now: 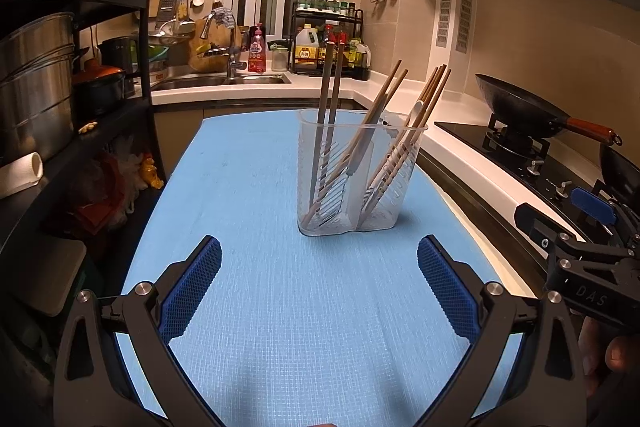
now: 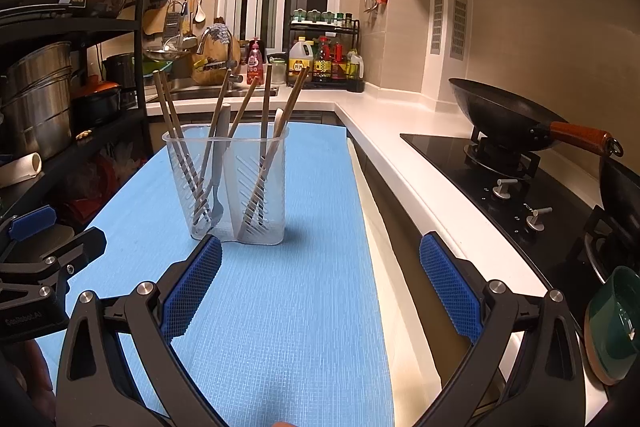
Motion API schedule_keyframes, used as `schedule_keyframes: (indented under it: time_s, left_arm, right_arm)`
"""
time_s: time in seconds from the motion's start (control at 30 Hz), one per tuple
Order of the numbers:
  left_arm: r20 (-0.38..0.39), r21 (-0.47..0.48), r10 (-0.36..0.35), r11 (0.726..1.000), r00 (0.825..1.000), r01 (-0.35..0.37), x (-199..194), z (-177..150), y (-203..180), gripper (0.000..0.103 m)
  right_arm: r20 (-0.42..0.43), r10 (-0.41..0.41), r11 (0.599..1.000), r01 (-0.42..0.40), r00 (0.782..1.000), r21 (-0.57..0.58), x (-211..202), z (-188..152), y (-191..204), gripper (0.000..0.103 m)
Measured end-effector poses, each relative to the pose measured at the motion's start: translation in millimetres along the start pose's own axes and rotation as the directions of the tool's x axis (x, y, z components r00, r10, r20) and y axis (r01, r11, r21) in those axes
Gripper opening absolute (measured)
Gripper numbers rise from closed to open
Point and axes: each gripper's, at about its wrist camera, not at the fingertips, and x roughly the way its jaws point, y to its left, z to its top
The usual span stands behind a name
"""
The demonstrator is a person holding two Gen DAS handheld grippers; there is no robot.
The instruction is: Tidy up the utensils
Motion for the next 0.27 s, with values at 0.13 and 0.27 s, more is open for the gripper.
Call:
schedule_keyframes:
  time_s: [0.13,0.27]
  left_arm:
    - [-0.008,0.005,0.017,1.0,1.0,-0.017,2.4,1.2,-0.4,0.095]
    - [-0.007,0.003,0.016,1.0,1.0,-0.016,1.5,2.1,0.8,0.095]
  right_arm:
    - [0.0,-0.001,1.0,0.001,1.0,-0.001,0.2,-0.5,0.5,0.098]
    - [0.0,0.0,1.0,0.0,1.0,-0.001,0.2,-0.5,0.7,0.098]
